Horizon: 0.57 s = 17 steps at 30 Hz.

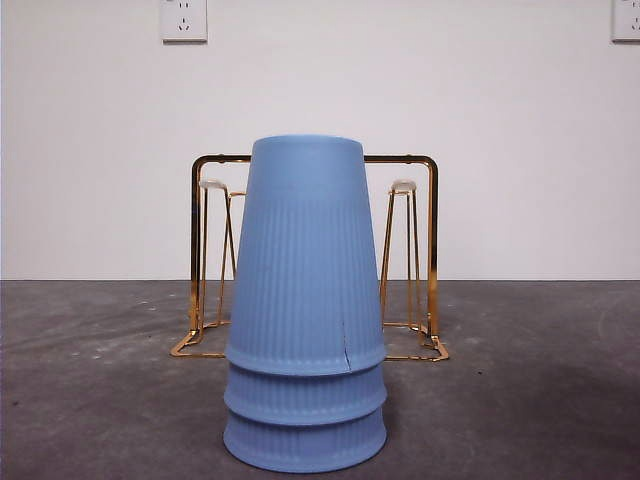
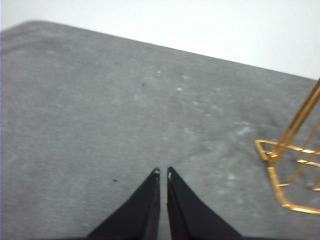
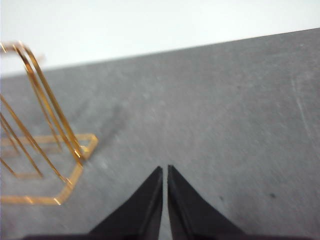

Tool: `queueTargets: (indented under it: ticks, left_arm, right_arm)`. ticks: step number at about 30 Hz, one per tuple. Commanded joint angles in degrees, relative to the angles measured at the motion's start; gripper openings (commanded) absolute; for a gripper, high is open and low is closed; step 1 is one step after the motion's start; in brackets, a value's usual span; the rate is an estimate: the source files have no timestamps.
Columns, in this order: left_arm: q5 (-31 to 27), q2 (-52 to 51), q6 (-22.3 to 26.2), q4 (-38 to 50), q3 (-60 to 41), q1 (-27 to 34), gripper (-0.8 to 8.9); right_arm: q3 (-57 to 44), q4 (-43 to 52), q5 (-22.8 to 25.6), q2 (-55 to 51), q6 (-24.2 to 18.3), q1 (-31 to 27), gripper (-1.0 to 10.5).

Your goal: Pick the top cup and place it on cupholder, pick up the mid cup and place it on cupholder, last pick the bottom cup and place it on cupholder.

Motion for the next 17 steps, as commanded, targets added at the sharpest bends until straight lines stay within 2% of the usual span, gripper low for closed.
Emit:
queueTargets:
  ticks: [1, 5, 8, 11, 17]
  left_arm:
    - [2.4, 2.1, -4.7, -0.6, 5.6, -0.2, 0.15]
    - [6.6, 7.6, -5.0, -3.8, 14.1, -0.2, 0.15]
    - [9.0, 12.5, -4.9, -5.7, 20.7, -0.2, 0.15]
    - [12.0, 17.7, -4.9, -7.6, 27.2, -0.2, 0.15]
    - [20.0, 28.9, -4.9, -11.3, 40.3, -0.2, 0.15]
  right_arm:
    - [4.2, -0.6, -0.9, 0.1, 5.4, 0.1, 0.1]
    - [12.2, -6.0, -0.9, 2.6, 8.2, 0.1, 0.1]
    - [18.3, -8.1, -2.0, 5.5, 8.0, 0.1, 0.1]
    - [24.1, -9.7, -4.8, 9.4, 7.9, 0.1, 0.1]
    - [35.1, -12.4, -13.3, 19.0, 6.4, 0.1, 0.1]
